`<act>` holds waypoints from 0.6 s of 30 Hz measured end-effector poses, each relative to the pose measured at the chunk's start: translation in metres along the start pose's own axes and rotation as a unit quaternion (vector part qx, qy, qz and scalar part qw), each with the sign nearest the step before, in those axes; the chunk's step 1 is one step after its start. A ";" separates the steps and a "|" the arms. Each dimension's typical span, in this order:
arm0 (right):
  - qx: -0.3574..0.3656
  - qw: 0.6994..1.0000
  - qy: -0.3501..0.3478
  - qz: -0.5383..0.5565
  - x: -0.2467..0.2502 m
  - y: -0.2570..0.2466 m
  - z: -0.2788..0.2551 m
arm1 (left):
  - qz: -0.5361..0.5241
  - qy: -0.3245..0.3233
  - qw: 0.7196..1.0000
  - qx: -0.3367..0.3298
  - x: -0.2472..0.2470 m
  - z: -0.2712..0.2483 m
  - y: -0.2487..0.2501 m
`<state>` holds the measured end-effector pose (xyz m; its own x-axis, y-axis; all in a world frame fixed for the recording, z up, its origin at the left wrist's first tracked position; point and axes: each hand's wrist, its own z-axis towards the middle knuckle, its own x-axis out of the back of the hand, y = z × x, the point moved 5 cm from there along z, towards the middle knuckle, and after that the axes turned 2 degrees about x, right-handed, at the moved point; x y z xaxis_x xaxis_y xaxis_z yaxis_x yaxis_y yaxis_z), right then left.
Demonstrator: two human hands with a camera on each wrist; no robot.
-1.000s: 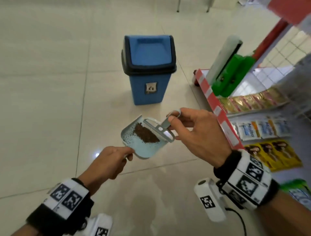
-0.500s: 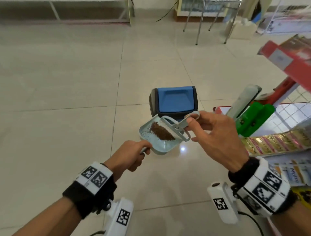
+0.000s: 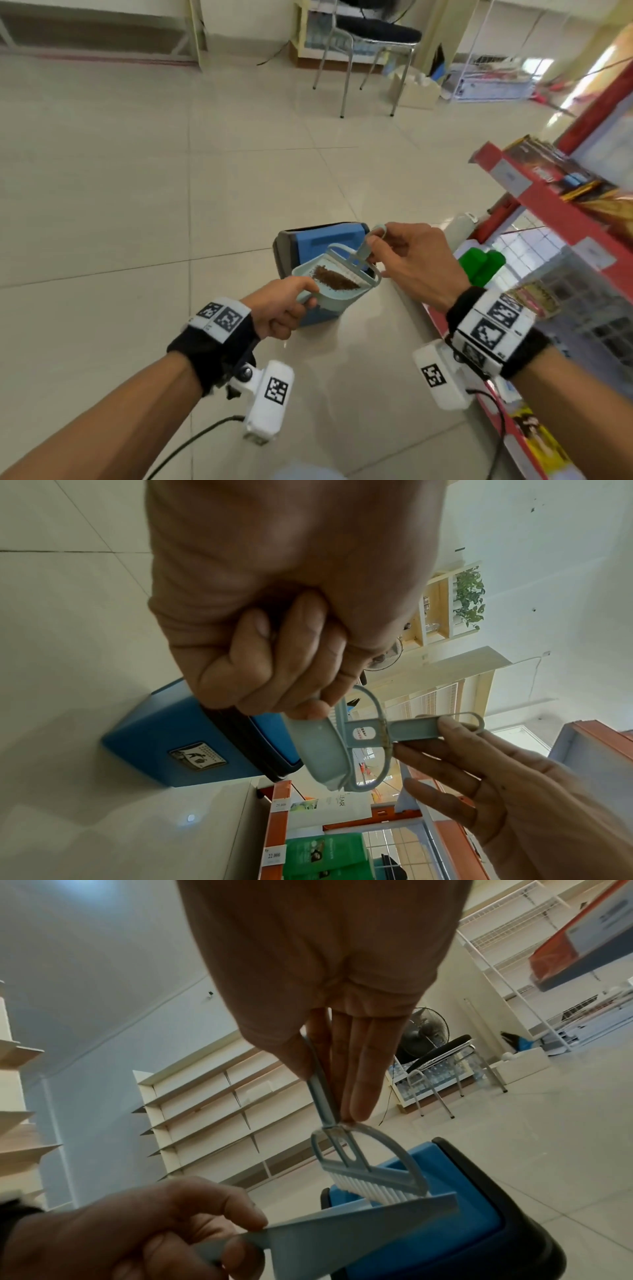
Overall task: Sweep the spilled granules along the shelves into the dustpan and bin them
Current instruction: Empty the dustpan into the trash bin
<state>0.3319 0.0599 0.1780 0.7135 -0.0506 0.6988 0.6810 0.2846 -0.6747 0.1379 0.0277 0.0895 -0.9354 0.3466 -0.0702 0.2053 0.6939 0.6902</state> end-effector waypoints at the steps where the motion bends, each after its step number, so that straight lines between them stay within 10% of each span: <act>1: -0.001 1.000 -0.003 -0.008 0.000 0.001 0.003 | 0.003 -0.005 1.000 0.003 0.000 0.003 0.004; 18: 0.049 0.995 -0.078 -0.041 -0.024 0.048 0.051 | -0.004 0.048 0.991 0.122 -0.009 0.058 0.037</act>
<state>0.3395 0.1240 0.1410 0.6167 0.0685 0.7842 0.7117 0.3774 -0.5925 0.1705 0.0872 0.0742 -0.9581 0.2866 0.0028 0.2504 0.8323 0.4946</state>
